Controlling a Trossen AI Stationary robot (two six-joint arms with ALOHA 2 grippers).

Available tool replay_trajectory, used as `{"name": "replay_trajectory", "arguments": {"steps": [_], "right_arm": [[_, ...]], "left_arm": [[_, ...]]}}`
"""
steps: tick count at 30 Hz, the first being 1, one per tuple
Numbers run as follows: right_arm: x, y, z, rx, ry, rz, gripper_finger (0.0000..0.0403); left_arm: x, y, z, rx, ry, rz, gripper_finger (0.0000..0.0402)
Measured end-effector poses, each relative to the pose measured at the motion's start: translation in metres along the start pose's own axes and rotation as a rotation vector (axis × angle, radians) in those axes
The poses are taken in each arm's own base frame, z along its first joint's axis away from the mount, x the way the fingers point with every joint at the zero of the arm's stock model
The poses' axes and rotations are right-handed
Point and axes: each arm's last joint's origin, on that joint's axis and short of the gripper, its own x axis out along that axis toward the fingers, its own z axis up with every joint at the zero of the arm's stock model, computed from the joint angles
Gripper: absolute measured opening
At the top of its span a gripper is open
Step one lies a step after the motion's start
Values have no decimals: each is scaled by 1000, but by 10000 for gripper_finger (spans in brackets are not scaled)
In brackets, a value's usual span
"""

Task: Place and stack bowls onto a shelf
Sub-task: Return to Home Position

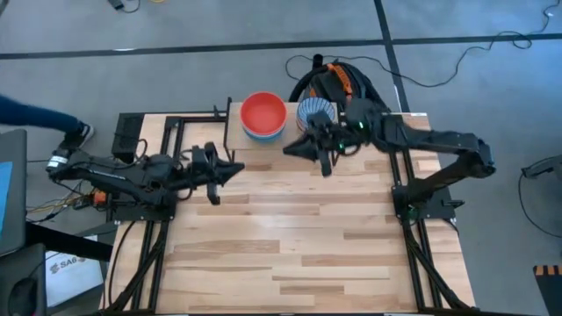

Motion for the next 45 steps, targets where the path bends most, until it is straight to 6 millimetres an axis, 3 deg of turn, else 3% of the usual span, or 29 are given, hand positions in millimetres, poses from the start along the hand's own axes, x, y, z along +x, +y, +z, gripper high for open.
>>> {"name": "replay_trajectory", "arguments": {"steps": [5, 8, 16, 20, 23, 28, 32, 35, 42, 45], "right_arm": [[-5, 18, -38, 20, -62, 21, 33], [-11, 31, -52, -1, -107, 73, 18], [-54, 57, -38, -51, -200, 147, 22], [-79, 61, -36, -96, -178, 77, 18], [-86, 62, -48, -112, -196, 56, 19], [-83, 52, -89, -106, -199, 82, 19], [-78, 42, -120, -87, -35, 57, 30], [-78, 40, -131, -96, 74, 31, 36], [-116, 45, -112, -276, -81, -23, 16], [-131, 37, -126, -258, -83, -50, 19]], "left_arm": [[6, -11, -16, -23, 45, -39, 0], [11, -20, -11, -33, -14, -119, 0], [13, -33, 35, 124, 3, -146, 0], [3, -30, 44, 162, 4, -144, 0], [-10, -21, 30, 175, -6, -136, 0], [-27, 0, -22, 168, -17, -119, 0], [-33, 10, -46, 113, 24, -96, 0], [-38, 11, -48, 99, 80, -103, 0], [-64, 20, -26, 326, 74, -133, 0], [-74, 28, -40, 316, 135, -149, 0]]}}
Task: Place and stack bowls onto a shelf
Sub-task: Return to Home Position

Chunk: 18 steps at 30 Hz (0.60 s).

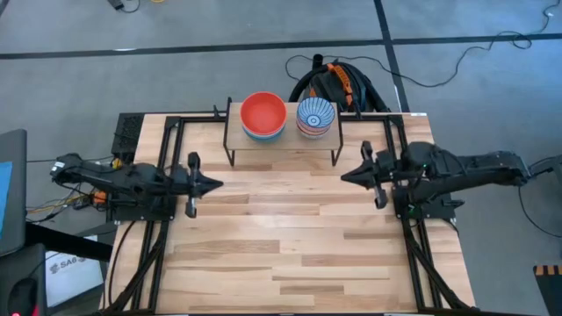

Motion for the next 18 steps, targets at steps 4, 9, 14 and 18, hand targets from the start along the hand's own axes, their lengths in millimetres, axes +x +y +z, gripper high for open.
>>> {"name": "replay_trajectory", "arguments": {"steps": [4, 9, 14, 18], "right_arm": [[-11, -5, -31, 64, -31, -19, 19], [-19, -7, -59, 90, -104, -5, 17], [-30, -7, -79, 93, -115, -2, 17], [-42, -7, -93, 110, -161, 7, 17]], "left_arm": [[0, -2, -30, -48, 2, -14, 0], [0, -1, -44, -64, -35, 4, 0], [-4, 3, -42, -27, -57, 15, 0], [-11, 5, -43, -6, -38, 21, 0]]}}
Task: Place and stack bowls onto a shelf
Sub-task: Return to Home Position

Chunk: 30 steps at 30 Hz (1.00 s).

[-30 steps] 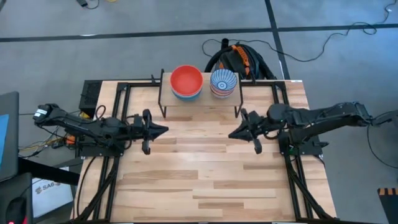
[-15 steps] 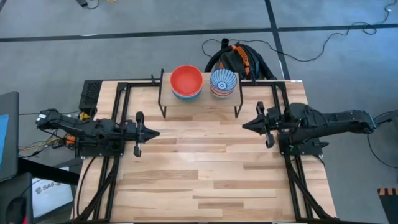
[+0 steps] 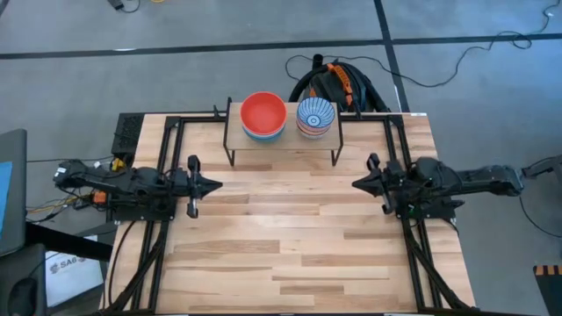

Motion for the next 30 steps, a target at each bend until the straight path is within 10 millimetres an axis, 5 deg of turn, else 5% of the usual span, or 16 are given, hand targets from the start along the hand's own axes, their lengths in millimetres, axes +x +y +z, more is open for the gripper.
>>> {"name": "replay_trajectory", "arguments": {"steps": [12, 19, 30], "right_arm": [[-28, -3, -27, -9, -84, 22, 19], [-26, -8, -45, 21, -20, 9, 20], [-26, -7, -42, -30, -50, 15, 25]], "left_arm": [[-14, 3, -27, -74, -46, 3, 0], [-21, 5, -28, -62, -83, -4, 0], [-20, 7, -40, -59, 34, -46, 0]]}}
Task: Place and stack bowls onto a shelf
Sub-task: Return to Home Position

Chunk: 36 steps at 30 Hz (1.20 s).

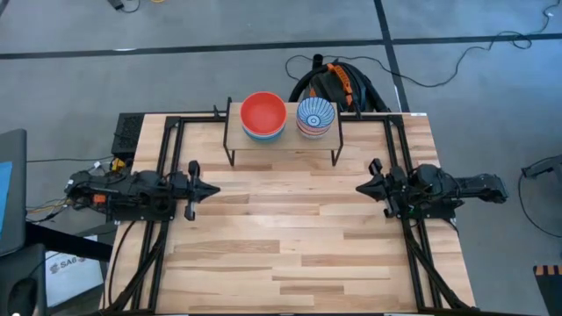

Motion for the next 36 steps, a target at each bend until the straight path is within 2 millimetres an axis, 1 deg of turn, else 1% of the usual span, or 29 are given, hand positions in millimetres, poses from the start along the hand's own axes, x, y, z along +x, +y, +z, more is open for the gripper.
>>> {"name": "replay_trajectory", "arguments": {"steps": [4, 9, 13, 19, 22, 27, 30, 36], "right_arm": [[0, 0, -1, -31, 5, -1, 26], [0, -1, -6, -33, 60, -10, 26], [0, -1, -8, -24, 76, -12, 26], [0, -1, -7, -24, 64, -9, 26], [0, -1, -7, -24, 67, -9, 27], [-1, -2, -11, -21, 104, -16, 27], [-1, -3, -14, -17, 143, -23, 27], [-1, -3, -17, -15, 168, -28, 27]], "left_arm": [[1, 4, -1, 37, 13, 4, 0], [1, 9, -2, 89, 22, 15, 0], [1, 11, -4, 89, 38, -22, 0], [1, 13, -4, 99, 40, 1, 0], [1, 13, -4, 82, 42, 0, 0], [1, 13, -4, -19, 42, 2, 0], [1, 13, -4, -49, 42, 4, 0], [1, 13, -4, -70, 42, 6, 0]]}}
